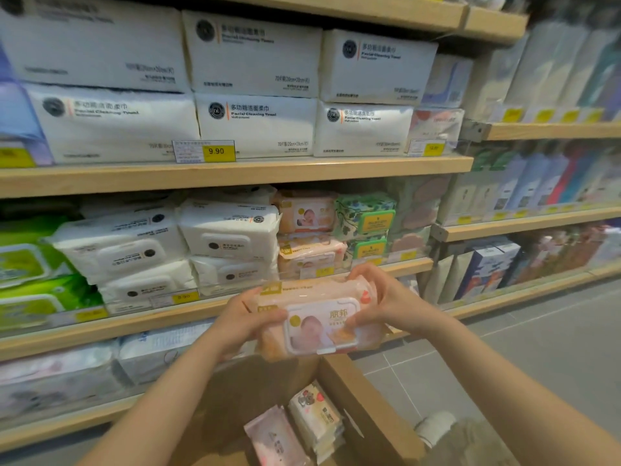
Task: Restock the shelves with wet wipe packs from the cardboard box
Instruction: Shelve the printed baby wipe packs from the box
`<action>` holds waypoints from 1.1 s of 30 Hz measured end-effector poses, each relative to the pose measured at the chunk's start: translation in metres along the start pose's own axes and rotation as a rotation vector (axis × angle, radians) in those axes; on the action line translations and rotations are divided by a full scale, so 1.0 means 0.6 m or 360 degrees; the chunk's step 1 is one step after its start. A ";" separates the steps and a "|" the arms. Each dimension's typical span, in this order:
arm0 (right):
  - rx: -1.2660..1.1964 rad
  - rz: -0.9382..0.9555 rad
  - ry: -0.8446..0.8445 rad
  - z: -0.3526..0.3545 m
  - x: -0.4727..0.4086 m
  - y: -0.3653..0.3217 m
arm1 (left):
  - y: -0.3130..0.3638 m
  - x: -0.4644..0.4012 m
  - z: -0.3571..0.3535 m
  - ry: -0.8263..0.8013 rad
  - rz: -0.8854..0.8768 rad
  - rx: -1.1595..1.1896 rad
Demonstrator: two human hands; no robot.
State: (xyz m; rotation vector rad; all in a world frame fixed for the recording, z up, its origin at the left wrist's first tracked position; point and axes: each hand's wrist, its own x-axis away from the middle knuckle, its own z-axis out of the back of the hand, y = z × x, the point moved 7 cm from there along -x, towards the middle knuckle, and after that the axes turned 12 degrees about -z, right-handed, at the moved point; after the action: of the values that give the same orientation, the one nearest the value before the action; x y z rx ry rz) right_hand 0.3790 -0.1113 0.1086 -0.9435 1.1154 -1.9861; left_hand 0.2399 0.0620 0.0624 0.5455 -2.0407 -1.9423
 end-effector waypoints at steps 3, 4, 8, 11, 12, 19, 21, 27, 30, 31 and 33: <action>0.0660 0.0062 0.0130 -0.002 -0.003 -0.023 | 0.011 0.007 0.007 0.0105 -0.0148 -0.0135; 0.1001 0.0132 0.0221 -0.006 -0.007 -0.035 | 0.017 0.009 0.007 0.0132 -0.0195 -0.0218; 0.1684 0.0195 0.0125 -0.063 -0.038 -0.063 | 0.040 0.008 -0.012 0.0126 -0.0334 -0.0618; 0.1534 0.0084 -0.0143 -0.080 -0.062 -0.051 | 0.045 0.004 -0.033 0.0068 -0.0385 -0.0784; 0.1529 0.0102 -0.0152 -0.077 -0.066 -0.047 | 0.045 0.002 -0.038 0.0061 -0.0387 -0.0822; 0.1516 0.0444 0.0238 0.004 -0.097 -0.070 | 0.129 -0.087 0.011 -0.0043 -0.0733 -0.1342; 0.1572 0.0541 0.0367 0.030 -0.116 -0.097 | 0.160 -0.134 0.058 0.0102 -0.0842 -0.1787; 0.1527 0.0734 0.0521 0.059 -0.214 -0.166 | 0.106 -0.237 0.128 0.0047 -0.0222 -0.2663; 0.1724 0.0572 0.0534 0.077 -0.259 -0.166 | 0.110 -0.245 0.133 0.0169 -0.0259 -0.2635; 0.1898 0.0504 0.0548 0.077 -0.273 -0.162 | 0.112 -0.245 0.135 0.0192 -0.0258 -0.2619; 0.2253 0.0415 0.0557 0.065 -0.297 -0.153 | 0.113 -0.244 0.134 0.0225 -0.0280 -0.2659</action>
State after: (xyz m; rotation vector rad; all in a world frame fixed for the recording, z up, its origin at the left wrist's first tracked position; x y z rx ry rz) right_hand 0.4861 0.0555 0.1575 0.2883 -0.1914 -2.0659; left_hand 0.3291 0.2016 0.1341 0.3365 0.1402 -2.6702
